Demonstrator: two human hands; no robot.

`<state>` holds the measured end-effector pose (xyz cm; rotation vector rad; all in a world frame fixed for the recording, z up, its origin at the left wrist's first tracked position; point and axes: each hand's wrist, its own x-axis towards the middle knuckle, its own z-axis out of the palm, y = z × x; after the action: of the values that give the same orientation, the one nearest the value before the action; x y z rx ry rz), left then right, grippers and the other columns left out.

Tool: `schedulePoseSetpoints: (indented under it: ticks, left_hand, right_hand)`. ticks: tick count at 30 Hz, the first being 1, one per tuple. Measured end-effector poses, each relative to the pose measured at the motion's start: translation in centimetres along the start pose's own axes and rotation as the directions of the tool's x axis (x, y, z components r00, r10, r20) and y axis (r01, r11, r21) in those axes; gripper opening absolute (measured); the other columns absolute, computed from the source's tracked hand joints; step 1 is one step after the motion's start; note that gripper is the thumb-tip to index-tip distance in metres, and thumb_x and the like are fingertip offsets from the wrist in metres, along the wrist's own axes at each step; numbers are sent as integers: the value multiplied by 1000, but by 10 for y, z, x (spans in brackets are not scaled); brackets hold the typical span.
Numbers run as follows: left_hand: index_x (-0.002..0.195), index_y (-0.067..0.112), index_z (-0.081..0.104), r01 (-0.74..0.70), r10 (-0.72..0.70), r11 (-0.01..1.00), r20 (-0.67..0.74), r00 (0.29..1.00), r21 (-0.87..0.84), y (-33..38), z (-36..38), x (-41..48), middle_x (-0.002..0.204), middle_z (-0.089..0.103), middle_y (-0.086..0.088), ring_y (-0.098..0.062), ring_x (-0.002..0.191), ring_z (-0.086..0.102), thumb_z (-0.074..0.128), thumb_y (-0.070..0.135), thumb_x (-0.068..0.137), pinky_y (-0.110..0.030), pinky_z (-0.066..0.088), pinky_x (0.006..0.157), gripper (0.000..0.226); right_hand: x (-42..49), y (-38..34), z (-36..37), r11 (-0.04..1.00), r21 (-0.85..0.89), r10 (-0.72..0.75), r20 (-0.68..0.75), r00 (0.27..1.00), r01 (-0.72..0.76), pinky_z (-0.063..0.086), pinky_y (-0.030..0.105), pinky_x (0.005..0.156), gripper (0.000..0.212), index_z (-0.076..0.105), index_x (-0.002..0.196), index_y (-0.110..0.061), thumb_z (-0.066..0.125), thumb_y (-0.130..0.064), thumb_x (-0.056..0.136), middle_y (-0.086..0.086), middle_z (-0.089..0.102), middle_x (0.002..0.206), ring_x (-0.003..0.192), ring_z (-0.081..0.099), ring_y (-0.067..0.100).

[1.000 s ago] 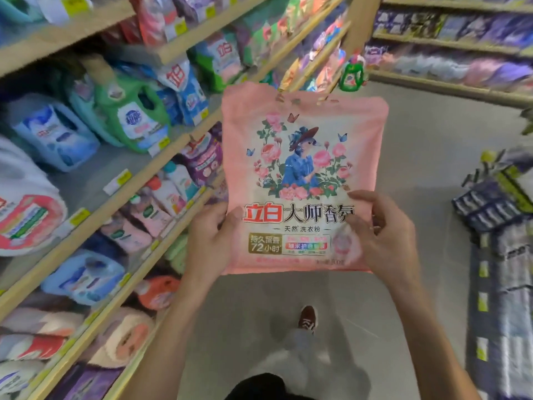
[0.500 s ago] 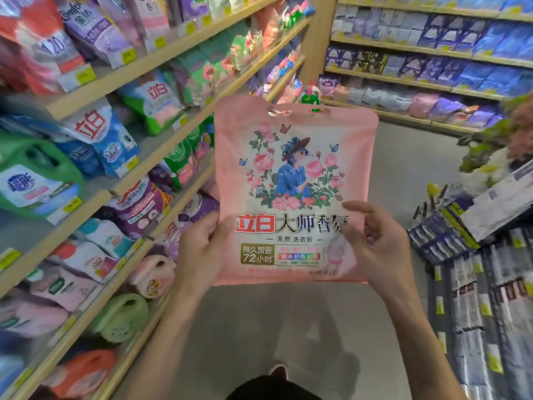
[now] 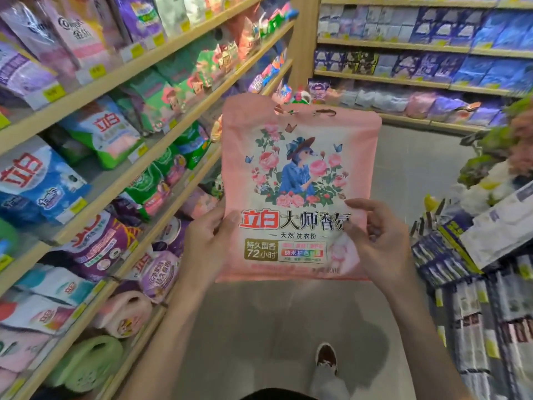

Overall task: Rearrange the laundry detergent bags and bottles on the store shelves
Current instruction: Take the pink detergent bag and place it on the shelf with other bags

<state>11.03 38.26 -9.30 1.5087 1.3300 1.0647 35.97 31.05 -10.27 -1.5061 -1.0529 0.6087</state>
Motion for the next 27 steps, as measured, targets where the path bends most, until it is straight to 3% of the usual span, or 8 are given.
schedulePoseSetpoints:
  ticks: [3, 7, 11, 16, 18, 22, 27]
  left_hand:
    - [103, 10, 74, 24, -24, 1000, -12, 1000, 7, 13, 39, 27, 93, 80, 2, -19, 82, 77, 58, 20, 101, -46, 61, 72, 19]
    - [111, 11, 73, 56, -56, 998, -53, 997, -5, 33, 86, 60, 96, 80, 3, -21, 85, 77, 57, 23, 101, -46, 62, 76, 23]
    - [101, 10, 74, 25, -21, 999, -113, 993, 34, 47, 121, 99, 95, 79, 2, -23, 85, 77, 57, 27, 101, -58, 58, 78, 24]
    - [103, 20, 74, 67, -65, 998, -147, 987, 15, 62, 147, 145, 97, 80, 3, -20, 86, 77, 56, 26, 103, -56, 59, 82, 19]
    - [105, 17, 74, 96, -94, 995, -165, 982, 6, 64, 155, 163, 95, 80, 2, -20, 84, 77, 55, 25, 103, -55, 60, 81, 21]
    - [107, 15, 74, 120, -112, 992, -196, 974, 26, 64, 168, 208, 95, 80, 2, -19, 85, 77, 53, 24, 104, -54, 60, 81, 23]
    - [106, 22, 73, 143, -127, 988, -198, 972, 67, 60, 185, 280, 93, 80, 5, -15, 82, 77, 52, 27, 104, -49, 61, 80, 21]
  right_hand:
    - [46, 8, -27, 998, -47, -37, 30, 999, 39, 51, 7, 63, 33, 68, 112, -24, 68, -1, 88, -18, 70, 103, 87, 69, -7]
    - [114, 18, -56, 994, -73, -71, 93, 993, 78, 52, 9, 61, 33, 67, 111, -28, 70, -4, 88, -18, 70, 100, 86, 69, -7]
    - [181, 26, -71, 982, -138, -112, 114, 987, 127, 58, 23, 71, 34, 68, 111, -32, 72, -8, 87, -14, 72, 102, 89, 69, -3]
    - [245, 33, -73, 988, -110, -94, 160, 983, 112, 62, 35, 75, 38, 66, 114, -36, 71, -10, 87, -17, 72, 103, 91, 70, -2]
    - [268, 36, -69, 988, -111, -85, 178, 980, 106, 61, 38, 78, 40, 65, 116, -37, 71, -11, 87, -18, 72, 103, 92, 70, 1]
    - [321, 42, -55, 984, -143, -70, 220, 973, 103, 60, 33, 76, 41, 63, 119, -39, 70, -13, 88, -18, 69, 104, 92, 69, 2]
    - [400, 52, -28, 978, -189, -41, 259, 965, 92, 58, 40, 85, 47, 63, 123, -42, 72, -15, 87, -15, 66, 104, 95, 67, 8]
